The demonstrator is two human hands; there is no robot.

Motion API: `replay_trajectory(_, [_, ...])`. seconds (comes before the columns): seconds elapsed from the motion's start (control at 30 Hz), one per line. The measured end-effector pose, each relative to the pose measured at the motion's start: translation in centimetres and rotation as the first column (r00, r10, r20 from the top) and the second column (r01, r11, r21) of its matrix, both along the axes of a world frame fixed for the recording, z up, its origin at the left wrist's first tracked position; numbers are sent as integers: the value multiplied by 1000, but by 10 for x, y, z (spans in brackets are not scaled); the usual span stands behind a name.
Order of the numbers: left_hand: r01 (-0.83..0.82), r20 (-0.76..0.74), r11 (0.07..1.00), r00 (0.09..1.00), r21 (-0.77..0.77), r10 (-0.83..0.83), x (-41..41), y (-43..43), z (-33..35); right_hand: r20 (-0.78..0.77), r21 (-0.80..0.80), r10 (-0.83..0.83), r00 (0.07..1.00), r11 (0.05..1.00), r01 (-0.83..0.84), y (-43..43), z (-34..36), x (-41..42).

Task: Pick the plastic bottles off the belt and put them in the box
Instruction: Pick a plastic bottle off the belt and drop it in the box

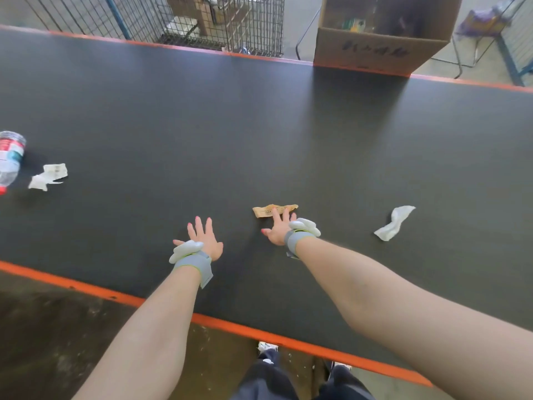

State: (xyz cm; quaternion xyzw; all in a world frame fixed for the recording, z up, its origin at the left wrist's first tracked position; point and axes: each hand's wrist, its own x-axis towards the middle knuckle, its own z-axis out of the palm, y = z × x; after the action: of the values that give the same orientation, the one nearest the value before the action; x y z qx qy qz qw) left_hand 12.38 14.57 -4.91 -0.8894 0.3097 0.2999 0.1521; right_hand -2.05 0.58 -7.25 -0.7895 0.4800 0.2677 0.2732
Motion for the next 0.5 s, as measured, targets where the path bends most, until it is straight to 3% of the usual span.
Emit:
replay_trajectory(0.13, [9,12,1000,1000,-17,-9,-1,-3,2,-50,-82,11,999,997,-15,-12,11,2])
replay_trajectory(0.37, [4,-2,999,1000,-43,-4,1,0,0,-24,118,-8,1000,993,11,-5,22,0])
replay_trajectory(0.5, [-1,-99,1000,995,0,1,7,8,-8,-120,94,99,988,992,-88,3,18,-9])
